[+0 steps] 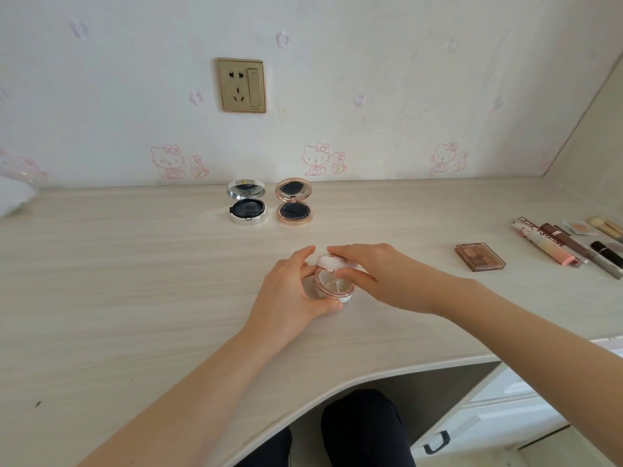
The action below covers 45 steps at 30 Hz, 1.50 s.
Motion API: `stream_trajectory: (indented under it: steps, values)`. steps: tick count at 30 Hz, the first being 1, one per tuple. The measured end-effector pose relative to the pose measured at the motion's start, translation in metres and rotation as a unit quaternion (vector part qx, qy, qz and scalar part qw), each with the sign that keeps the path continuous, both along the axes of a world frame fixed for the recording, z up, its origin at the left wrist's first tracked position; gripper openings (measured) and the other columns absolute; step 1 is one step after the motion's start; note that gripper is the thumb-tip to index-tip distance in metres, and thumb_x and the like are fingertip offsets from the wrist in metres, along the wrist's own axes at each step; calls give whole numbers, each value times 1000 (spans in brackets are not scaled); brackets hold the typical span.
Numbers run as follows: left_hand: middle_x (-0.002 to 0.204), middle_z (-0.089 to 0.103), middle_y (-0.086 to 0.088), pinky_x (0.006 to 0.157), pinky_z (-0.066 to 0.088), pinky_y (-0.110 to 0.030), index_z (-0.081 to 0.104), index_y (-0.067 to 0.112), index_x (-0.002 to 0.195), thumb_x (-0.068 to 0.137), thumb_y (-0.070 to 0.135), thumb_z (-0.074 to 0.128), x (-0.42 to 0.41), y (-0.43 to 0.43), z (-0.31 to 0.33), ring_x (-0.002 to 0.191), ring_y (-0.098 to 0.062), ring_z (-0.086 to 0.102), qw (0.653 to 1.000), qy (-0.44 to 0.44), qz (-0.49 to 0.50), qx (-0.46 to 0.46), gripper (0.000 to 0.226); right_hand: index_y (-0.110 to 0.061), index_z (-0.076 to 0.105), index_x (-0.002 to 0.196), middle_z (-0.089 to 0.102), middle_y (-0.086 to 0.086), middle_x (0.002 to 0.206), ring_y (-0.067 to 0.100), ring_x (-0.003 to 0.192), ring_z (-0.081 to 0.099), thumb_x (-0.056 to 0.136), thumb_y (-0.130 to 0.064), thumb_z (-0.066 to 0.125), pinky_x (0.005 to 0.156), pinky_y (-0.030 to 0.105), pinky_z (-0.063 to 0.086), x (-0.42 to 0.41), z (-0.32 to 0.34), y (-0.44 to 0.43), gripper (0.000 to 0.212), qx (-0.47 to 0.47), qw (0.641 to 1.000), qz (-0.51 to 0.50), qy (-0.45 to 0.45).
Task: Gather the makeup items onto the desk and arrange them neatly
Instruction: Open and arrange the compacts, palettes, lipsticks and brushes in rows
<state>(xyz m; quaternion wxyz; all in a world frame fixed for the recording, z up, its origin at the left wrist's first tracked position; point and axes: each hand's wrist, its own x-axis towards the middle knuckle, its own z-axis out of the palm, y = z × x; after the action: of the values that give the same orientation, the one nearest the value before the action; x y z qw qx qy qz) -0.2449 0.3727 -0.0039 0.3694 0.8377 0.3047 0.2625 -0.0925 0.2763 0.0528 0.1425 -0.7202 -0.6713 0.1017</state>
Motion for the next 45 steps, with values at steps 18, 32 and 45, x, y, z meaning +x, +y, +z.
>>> stream_trajectory:
  steps: [18,32,45]
  values:
    - [117,62,16,91,26,-15,39,23,141,63,38,86,0,6,-7,123,-6,40,1000,1,24,-8,92,-22,55,127,55,-9,118,4,98,50,96,-36,50,84,13,38,-1,-8,15,34,48,999,2,25]
    - [119,65,14,95,28,-19,39,22,141,63,36,86,0,7,-8,124,-9,43,999,-3,33,6,93,-22,54,130,63,-5,119,11,109,54,100,-33,39,81,16,34,7,1,34,35,8,998,-34,61]
    - [125,60,6,90,26,-11,38,21,142,63,44,82,2,7,-14,125,-7,39,999,12,34,34,93,-19,45,136,57,-5,127,9,108,57,95,-36,51,93,31,48,2,-31,5,45,160,976,-123,85]
